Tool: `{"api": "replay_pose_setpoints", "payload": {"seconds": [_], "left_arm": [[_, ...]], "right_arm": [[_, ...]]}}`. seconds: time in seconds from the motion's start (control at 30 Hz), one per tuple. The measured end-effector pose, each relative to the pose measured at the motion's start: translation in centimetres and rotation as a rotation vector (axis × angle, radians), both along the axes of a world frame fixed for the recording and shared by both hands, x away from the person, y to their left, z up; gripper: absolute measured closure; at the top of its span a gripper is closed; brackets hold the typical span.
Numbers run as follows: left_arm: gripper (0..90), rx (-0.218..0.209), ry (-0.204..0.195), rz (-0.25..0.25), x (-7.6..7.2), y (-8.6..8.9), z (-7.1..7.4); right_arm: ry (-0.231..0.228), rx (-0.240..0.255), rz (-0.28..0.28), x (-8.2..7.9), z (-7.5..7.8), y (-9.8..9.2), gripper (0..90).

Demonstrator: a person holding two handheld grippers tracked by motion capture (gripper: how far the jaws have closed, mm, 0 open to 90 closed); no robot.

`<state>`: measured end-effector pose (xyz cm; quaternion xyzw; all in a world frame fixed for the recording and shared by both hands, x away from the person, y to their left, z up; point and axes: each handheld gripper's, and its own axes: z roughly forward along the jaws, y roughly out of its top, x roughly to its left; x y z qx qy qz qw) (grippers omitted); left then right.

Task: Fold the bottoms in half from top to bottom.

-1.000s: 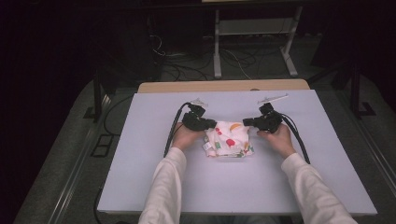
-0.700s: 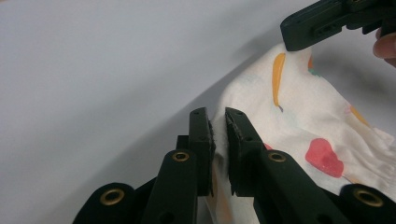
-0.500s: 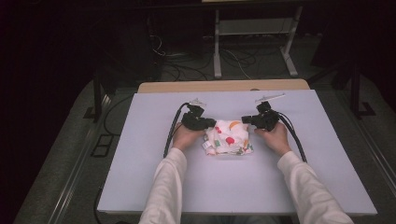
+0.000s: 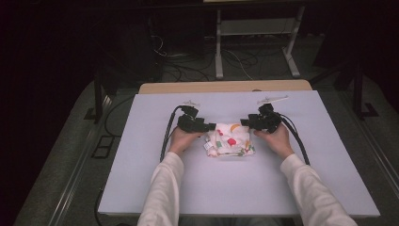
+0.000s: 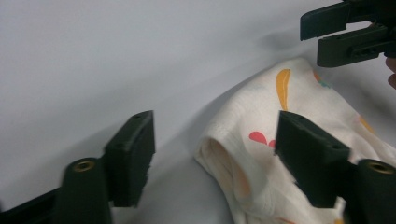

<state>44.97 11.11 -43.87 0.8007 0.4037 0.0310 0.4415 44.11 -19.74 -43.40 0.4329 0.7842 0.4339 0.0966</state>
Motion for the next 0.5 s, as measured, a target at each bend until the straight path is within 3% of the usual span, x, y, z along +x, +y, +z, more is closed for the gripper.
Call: {"api": "replay_pose_setpoints", "payload": {"seconds": [0.13,0.23,0.33,0.5], "left_arm": [[17.0,-0.019,-0.021,0.006,-0.2,0.5,0.3],[10.5,0.003,-0.026,0.026,-0.4,0.8,0.5],[2.2,0.015,-0.013,0.048,-0.4,1.0,0.6],[0.0,0.015,-0.022,0.059,-0.6,1.4,0.8]], "right_arm": [[0.008,-0.008,0.004,-0.1,0.3,-0.3,28.4],[0.019,-0.015,0.009,-0.1,0.4,-0.5,20.1],[0.034,-0.005,0.014,-0.2,0.6,-0.8,15.4],[0.043,0.032,0.020,-0.6,0.9,-1.5,8.4]]}}
